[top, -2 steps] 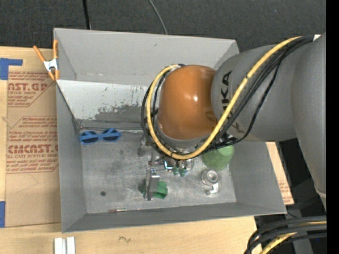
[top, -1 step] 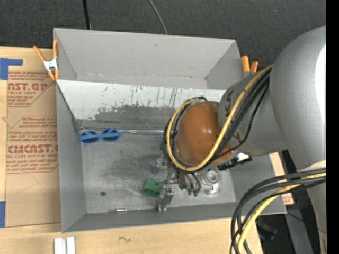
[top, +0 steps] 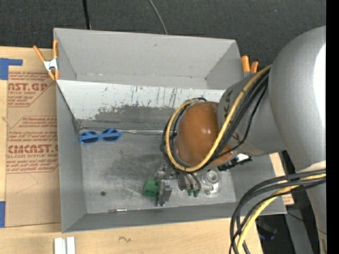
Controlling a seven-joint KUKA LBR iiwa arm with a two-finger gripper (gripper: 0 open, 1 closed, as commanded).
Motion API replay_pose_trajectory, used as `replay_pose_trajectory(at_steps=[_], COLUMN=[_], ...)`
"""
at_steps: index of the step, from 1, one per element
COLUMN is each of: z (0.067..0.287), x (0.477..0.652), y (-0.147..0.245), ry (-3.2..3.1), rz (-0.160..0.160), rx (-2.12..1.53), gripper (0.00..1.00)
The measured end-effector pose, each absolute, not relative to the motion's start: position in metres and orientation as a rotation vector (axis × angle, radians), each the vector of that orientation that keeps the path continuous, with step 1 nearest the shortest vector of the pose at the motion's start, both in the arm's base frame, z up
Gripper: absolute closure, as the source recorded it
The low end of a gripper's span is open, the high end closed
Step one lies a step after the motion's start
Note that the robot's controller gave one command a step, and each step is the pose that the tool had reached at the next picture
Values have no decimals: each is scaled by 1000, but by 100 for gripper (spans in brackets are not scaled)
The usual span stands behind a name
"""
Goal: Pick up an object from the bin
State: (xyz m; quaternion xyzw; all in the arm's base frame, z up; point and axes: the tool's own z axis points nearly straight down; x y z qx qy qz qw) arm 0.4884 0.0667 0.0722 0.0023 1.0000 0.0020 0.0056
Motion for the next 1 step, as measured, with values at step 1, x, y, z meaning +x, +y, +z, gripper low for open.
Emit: replay_pose_trajectory(at_steps=[1], z=[204], x=[507], y=[28], ry=[3124], rz=[-2], rx=[-251], gripper=[100])
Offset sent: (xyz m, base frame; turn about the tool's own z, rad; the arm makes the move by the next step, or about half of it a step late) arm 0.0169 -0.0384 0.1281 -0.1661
